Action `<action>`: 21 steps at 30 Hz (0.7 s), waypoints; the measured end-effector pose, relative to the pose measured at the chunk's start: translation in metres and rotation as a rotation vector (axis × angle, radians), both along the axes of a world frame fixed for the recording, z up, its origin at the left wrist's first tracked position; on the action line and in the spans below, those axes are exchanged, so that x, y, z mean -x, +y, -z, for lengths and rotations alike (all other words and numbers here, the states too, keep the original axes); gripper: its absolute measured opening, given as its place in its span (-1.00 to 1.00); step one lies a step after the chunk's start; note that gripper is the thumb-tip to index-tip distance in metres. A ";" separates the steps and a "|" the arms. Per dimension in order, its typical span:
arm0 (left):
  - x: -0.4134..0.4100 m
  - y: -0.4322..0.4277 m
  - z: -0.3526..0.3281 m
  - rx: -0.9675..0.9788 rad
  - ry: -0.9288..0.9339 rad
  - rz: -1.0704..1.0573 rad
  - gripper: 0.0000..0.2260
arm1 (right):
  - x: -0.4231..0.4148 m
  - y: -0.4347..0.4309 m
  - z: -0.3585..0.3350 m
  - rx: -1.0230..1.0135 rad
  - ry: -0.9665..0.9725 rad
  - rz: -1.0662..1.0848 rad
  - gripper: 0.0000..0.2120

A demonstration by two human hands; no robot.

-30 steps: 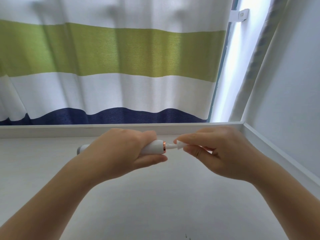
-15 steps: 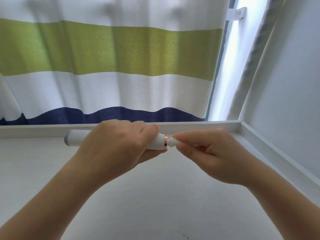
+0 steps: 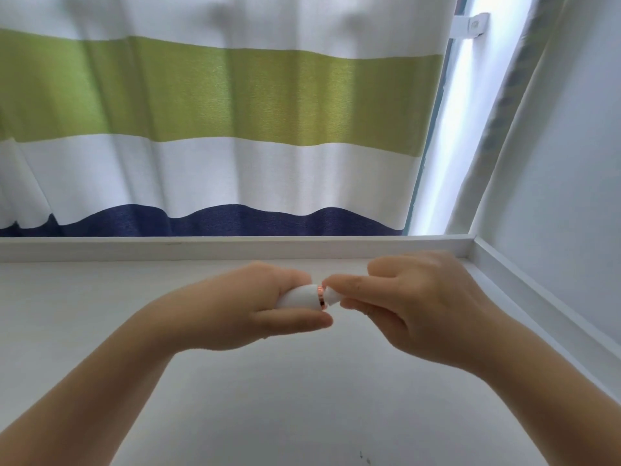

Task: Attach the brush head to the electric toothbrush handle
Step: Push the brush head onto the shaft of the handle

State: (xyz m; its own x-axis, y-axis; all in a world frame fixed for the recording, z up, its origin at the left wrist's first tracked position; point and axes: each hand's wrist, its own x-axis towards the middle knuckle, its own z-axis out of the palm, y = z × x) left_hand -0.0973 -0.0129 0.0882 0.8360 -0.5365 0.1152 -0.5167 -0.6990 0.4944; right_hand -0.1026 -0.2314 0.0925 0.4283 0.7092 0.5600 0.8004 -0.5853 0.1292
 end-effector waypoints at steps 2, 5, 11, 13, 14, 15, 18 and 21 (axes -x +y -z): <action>0.000 0.003 -0.002 0.021 0.088 0.044 -0.70 | 0.000 0.002 0.002 0.027 -0.039 -0.015 -0.78; 0.002 0.003 -0.003 -0.034 0.058 0.019 -0.62 | -0.002 0.004 0.005 0.025 0.019 -0.024 -0.78; 0.006 -0.003 0.000 -0.307 -0.393 -0.130 -0.50 | -0.009 0.003 0.009 -0.138 0.262 -0.022 -0.82; 0.002 -0.005 0.004 -0.346 -0.514 -0.119 -0.51 | -0.011 0.002 0.009 -0.155 0.311 -0.029 -0.74; -0.001 -0.005 0.007 -0.356 -0.558 -0.116 -0.51 | -0.013 0.002 0.011 -0.159 0.330 -0.025 -0.70; -0.004 -0.006 0.010 -0.360 -0.582 -0.121 -0.51 | -0.015 0.003 0.013 -0.165 0.356 -0.016 -0.67; -0.015 -0.005 0.020 -0.324 -0.488 -0.151 -0.55 | -0.024 0.007 0.026 -0.199 0.495 0.030 -0.66; -0.019 -0.001 0.023 -0.174 -0.157 -0.145 -0.66 | -0.032 0.012 0.035 -0.223 0.590 0.110 -0.80</action>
State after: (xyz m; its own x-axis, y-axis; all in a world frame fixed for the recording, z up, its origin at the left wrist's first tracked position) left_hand -0.0780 -0.0139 0.0654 0.8847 -0.4354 0.1665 -0.4659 -0.8386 0.2824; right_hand -0.0705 -0.2195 0.0572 0.7733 0.5369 0.3372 0.6333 -0.6302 -0.4491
